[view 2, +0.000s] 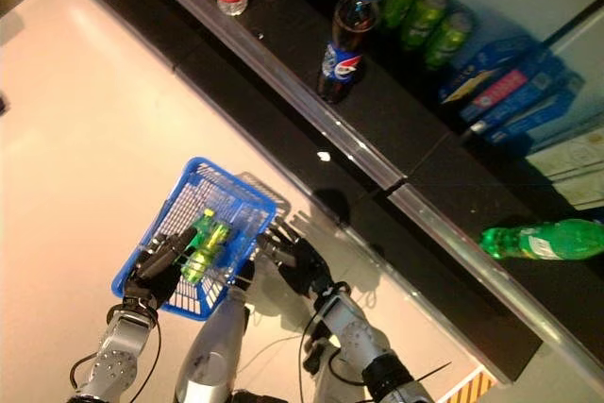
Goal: Pick up the drink and place into the basket.
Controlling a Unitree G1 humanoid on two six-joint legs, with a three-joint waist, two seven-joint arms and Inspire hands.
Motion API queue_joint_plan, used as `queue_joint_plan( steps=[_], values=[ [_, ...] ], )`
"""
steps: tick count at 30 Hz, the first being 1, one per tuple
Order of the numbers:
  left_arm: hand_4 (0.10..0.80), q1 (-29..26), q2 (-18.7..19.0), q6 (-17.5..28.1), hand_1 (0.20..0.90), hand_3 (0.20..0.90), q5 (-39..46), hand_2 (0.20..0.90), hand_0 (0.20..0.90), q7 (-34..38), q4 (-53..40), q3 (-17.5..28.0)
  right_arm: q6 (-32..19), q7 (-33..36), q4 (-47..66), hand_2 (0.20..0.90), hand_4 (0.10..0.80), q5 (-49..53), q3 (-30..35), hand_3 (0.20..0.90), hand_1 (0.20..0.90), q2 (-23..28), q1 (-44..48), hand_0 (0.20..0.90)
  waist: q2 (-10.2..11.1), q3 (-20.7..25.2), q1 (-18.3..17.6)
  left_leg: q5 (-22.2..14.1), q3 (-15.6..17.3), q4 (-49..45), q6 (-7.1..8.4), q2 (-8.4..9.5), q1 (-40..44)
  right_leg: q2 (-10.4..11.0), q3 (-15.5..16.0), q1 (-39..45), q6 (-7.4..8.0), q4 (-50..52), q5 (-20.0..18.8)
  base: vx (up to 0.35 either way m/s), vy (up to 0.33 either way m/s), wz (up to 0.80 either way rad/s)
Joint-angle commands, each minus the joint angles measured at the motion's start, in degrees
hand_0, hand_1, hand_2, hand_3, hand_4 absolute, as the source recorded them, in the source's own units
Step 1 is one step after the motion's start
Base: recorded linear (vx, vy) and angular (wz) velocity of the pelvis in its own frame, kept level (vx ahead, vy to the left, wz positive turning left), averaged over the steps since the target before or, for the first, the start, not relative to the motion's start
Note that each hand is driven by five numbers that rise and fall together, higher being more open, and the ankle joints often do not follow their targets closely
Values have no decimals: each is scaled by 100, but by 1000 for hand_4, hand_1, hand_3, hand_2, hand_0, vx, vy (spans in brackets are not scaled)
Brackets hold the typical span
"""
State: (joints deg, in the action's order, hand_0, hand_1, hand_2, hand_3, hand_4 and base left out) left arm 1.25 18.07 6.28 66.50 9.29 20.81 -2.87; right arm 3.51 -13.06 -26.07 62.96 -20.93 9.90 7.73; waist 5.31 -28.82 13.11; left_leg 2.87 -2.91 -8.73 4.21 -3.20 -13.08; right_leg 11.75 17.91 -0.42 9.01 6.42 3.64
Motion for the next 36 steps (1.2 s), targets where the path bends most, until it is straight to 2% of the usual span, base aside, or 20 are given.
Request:
queue_joint_plan(
  steps=[1, 3, 6, 11, 12, 13, 14, 15, 16, 19, 22, 23, 25, 26, 28, 30, 31, 33, 35, 36],
  values=[
    [100, 151, -175, 927, 300, 200, -286, 300, 300, 24, -354, 357, -96, -301, -36, 900, 800, -142, 204, 900, 900, 125, -396, 900, -160, 1097, -188, 335, 127, 450, -61, -9, 62, -276, -305, 133, -341, 77, -113, 70, -44, 23],
    [100, 167, -329, 1163, 300, 200, -471, 300, 300, 244, 222, 519, 4, -246, -343, 900, 800, -332, 253, 900, 900, 121, -514, 900, -143, 1223, -268, 403, 166, 534, 15, -129, 174, -338, -350, 223, -407, 22, -101, 105, -20, -2],
    [100, 280, -654, 1446, 300, 200, -55, 300, 300, 327, 1339, 902, 278, -289, -1160, 900, 800, -653, 473, 900, 900, 182, -737, 900, -170, 1483, -399, 597, 215, 699, 177, -437, 344, -451, -415, 383, -502, -104, -104, 148, 3, -8],
    [100, 266, -855, 1557, 300, 200, 788, 300, 300, 338, 2148, 1258, 363, -342, -2053, 900, 800, -1113, 711, 900, 900, 280, -869, 900, -252, 1627, -549, 636, 606, 645, 276, -670, 414, -455, -281, 443, -567, -110, -63, 83, 46, -4],
    [100, 200, -894, 1539, 300, 200, 943, 300, 300, 354, 2383, 1377, 330, -309, -2357, 900, 800, -1219, 836, 900, 900, 347, -925, 900, -308, 1647, -654, 631, 1076, 426, 329, -779, 393, -419, -99, 453, -597, -89, -32, 65, 118, 19],
    [100, 139, -889, 1507, 300, 200, 948, 300, 300, 397, 2506, 1411, 330, -308, -2498, 900, 800, -1194, 918, 900, 900, 395, -951, 900, -345, 1652, -726, 639, 1393, 301, 368, -870, 393, -396, 35, 471, -618, -79, -3, 74, 194, 73],
    [100, 8, -885, 1449, 300, 200, 1028, 300, 300, 467, 2756, 1477, 301, -295, -2770, 900, 800, -1100, 1124, 900, 900, 445, -1007, 900, -383, 1637, -881, 606, 2024, 67, 414, -1051, 454, -329, 301, 522, -642, -1, 83, 54, 149, 85],
    [100, -6, -885, 1442, 300, 200, 1030, 300, 300, 443, 2798, 1488, 299, -313, -2803, 900, 800, -1107, 1146, 900, 900, 448, -1006, 900, -387, 1634, -895, 599, 2073, 45, 415, -1066, 458, -324, 324, 528, -642, 8, 91, 180, 232, 107],
    [100, -55, -885, 1405, 300, 200, 1037, 300, 300, 405, 3073, 1599, 307, -231, -3028, 900, 800, -1104, 1349, 900, 900, 467, -1048, 900, -376, 1668, -1014, 436, 2405, -80, 484, -1113, 571, -242, 424, 631, -587, 77, 217, 200, 204, 99],
    [100, -54, -906, 1331, 300, 200, 892, 300, 300, 300, 3484, 1802, 353, -289, -3470, 900, 800, -1210, 1717, 900, 900, 405, -1100, 900, -339, 1718, -1032, 107, 2355, -206, 332, -912, 590, -89, 357, 767, -466, 118, 209, 275, 297, 105],
    [100, -53, -912, 1276, 300, 200, 872, 300, 300, 178, 3922, 2005, 259, -275, -3930, 900, 800, -1540, 1987, 900, 900, 268, -1100, 900, -280, 1849, -921, -280, 2125, -324, 71, -545, 672, 163, 239, 1040, -240, 198, 224, 287, 342, 54],
    [100, -62, -902, 1275, 300, 200, 848, 300, 300, 180, 3939, 2005, 215, -261, -3974, 900, 800, -1580, 2009, 900, 900, 243, -1089, 900, -283, 1856, -907, -224, 2211, -320, -53, -499, 670, 221, 305, 1020, -233, 232, 93, 187, 327, 53],
    [100, -82, -899, 1240, 300, 200, 681, 300, 300, 243, 3963, 2025, 111, -154, -4065, 900, 800, -1663, 2069, 900, 900, 163, -1051, 900, -261, 1922, -874, -332, 2189, -250, -210, -270, 795, 432, 277, 1000, -134, 464, -162, 202, 363, 43],
    [100, -128, -884, 1276, 300, 200, 685, 300, 300, 275, 3979, 1939, 38, -6, -4097, 900, 800, -1702, 2111, 900, 900, 96, -1003, 900, -288, 1956, -877, -392, 2141, -114, -360, -29, 955, 638, 193, 886, -74, 916, -461, 263, 454, 21],
    [100, -220, -861, 1381, 300, 200, 706, 300, 300, 271, 3988, 1795, -25, 289, -4196, 900, 800, -1688, 2147, 900, 900, 65, -957, 900, -432, 1988, -957, -436, 1903, 198, -550, 248, 1220, 724, -171, 418, -72, 1946, -759, 321, 552, 46],
    [100, -288, -820, 1392, 300, 200, 635, 300, 300, 238, 4012, 1678, 13, 446, -4273, 900, 800, -1593, 2193, 900, 900, 72, -952, 900, -531, 1993, -1066, -462, 1717, 351, -642, 352, 1345, 511, -630, 87, -122, 2650, -771, 264, 373, 70],
    [100, -369, -795, 1381, 300, 200, 570, 300, 300, 193, 4037, 1502, -14, 542, -4382, 900, 800, -1535, 2294, 900, 900, 84, -985, 900, -545, 2027, -1217, -485, 1481, 462, -712, 482, 1402, -3, -1003, -128, -159, 2829, -596, 263, 240, 82],
    [100, -471, -823, 1387, 300, 200, 481, 300, 300, 56, 4079, 1221, -115, 594, -4643, 900, 800, -1593, 2358, 900, 900, 145, -1061, 900, -511, 2120, -1436, -525, 1084, 516, -809, 683, 1470, -709, -1346, -420, -238, 2708, -548, 329, 223, 178],
    [100, -510, -867, 1401, 300, 200, 377, 300, 300, 56, 4029, 1147, -92, 637, -4761, 900, 800, -1914, 2368, 900, 900, 183, -1124, 900, -490, 2110, -1563, -604, 868, 516, -850, 777, 1545, -769, -1465, -684, -284, 2311, -569, 344, 129, 193],
    [100, -521, -894, 1367, 300, 200, 396, 300, 300, 95, 4015, 1124, -51, 710, -4843, 900, 800, -2143, 2328, 900, 900, 223, -1174, 900, -451, 2077, -1655, -680, 742, 492, -868, 840, 1603, -848, -1667, -902, -280, 1914, -633, 378, 63, 149]
  ],
)
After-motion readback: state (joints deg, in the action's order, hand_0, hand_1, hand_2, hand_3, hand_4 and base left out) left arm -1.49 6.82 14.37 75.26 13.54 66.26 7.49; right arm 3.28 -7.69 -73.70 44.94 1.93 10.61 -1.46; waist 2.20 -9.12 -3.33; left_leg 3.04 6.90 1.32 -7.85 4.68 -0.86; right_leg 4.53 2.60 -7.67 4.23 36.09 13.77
